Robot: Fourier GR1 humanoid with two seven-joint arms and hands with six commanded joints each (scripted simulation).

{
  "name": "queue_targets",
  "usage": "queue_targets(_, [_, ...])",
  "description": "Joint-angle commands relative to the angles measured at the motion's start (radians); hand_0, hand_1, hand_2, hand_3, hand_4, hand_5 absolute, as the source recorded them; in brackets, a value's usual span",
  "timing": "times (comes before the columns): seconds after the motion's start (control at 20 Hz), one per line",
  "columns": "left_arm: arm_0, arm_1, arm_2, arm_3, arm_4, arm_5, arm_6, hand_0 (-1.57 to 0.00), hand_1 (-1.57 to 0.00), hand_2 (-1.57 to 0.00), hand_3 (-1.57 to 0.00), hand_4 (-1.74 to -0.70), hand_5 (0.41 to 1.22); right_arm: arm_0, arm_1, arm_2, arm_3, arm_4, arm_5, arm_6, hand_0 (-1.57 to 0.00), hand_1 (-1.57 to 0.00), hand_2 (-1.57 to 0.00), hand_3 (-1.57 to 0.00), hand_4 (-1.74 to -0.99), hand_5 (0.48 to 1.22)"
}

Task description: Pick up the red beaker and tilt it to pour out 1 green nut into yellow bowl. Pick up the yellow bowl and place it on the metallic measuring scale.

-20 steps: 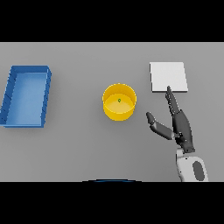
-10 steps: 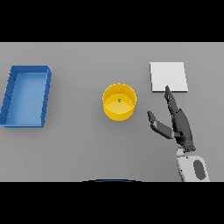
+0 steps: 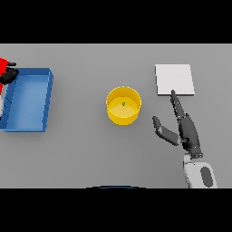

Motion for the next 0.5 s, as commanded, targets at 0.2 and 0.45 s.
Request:
queue_targets(0.2, [0.083,0.012,-0.011,-0.154,0.072,-0.114,0.048,-1.17,-1.07,-1.02,-1.05,-1.23,0.737,-0.002,0.003,-0.007,-0.001,-0.009,-0.004,0.005,0.00,0.00,0.00,0.00,-1.151,0.670])
queue_targets(0.45, [0.099,0.048,-0.037,-0.186,0.112,-0.254,0.087,-0.38,-0.35,-0.33,-0.34,-0.88,0.644,0.005,0.000,-0.007,0.007,-0.009,-0.001,-0.006,0.00,0.00,0.00,0.00,-1.155,0.669])
